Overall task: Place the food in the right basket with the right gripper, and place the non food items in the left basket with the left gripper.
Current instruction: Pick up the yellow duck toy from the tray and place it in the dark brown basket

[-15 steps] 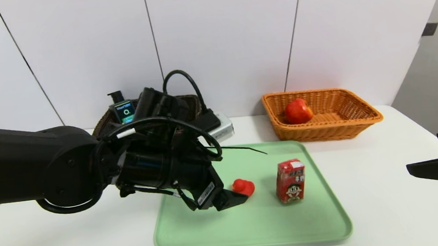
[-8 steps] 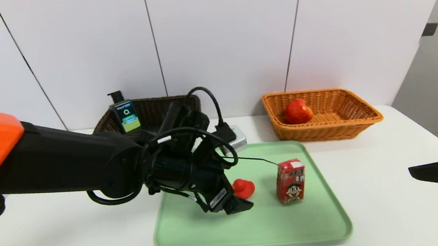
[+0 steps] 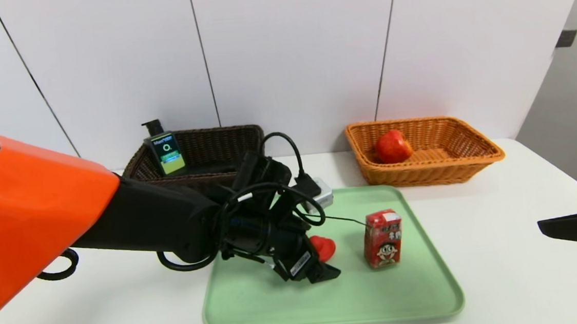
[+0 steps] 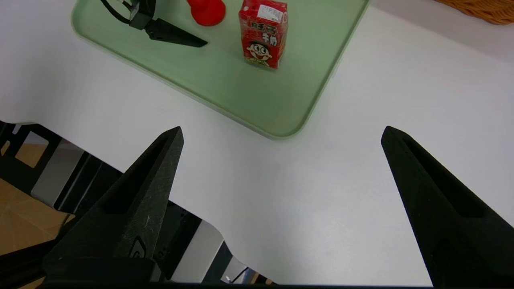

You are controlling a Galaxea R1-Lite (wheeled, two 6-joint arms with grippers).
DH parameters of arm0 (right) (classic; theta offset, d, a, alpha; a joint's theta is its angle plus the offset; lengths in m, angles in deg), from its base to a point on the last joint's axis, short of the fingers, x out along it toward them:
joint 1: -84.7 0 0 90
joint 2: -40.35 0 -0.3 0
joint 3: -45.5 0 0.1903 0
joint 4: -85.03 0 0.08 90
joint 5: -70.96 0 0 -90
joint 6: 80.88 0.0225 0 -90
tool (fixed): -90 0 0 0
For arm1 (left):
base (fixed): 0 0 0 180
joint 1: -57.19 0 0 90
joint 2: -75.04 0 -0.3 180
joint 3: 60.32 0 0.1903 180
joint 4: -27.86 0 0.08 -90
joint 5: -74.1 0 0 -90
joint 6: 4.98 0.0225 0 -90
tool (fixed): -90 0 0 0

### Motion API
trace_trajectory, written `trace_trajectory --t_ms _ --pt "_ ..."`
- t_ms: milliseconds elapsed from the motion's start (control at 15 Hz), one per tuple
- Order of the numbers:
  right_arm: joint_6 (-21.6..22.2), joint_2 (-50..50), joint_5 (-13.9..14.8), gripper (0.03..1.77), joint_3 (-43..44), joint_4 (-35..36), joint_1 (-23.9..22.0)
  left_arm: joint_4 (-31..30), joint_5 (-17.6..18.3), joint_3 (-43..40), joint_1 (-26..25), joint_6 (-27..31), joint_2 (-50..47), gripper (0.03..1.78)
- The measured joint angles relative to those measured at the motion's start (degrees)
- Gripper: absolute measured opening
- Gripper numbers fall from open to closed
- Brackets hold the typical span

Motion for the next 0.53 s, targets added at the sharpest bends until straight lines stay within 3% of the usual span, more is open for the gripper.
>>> trace_trajectory --t_ms 200,333,533 --pt "0.0 0.0 0.0 1.70 0.0 0.0 0.0 0.0 0.0 -0.1 0.0 0.0 1.2 1.66" --pt "0.0 0.0 0.0 1.70 0.0 0.0 -0.2 -0.3 0.0 -0.2 0.0 0.0 1.5 1.31" --pt "0.0 0.0 -0.1 1.70 0.0 0.0 -0.4 -0.2 0.0 -0.2 0.0 -0.1 1.4 0.93"
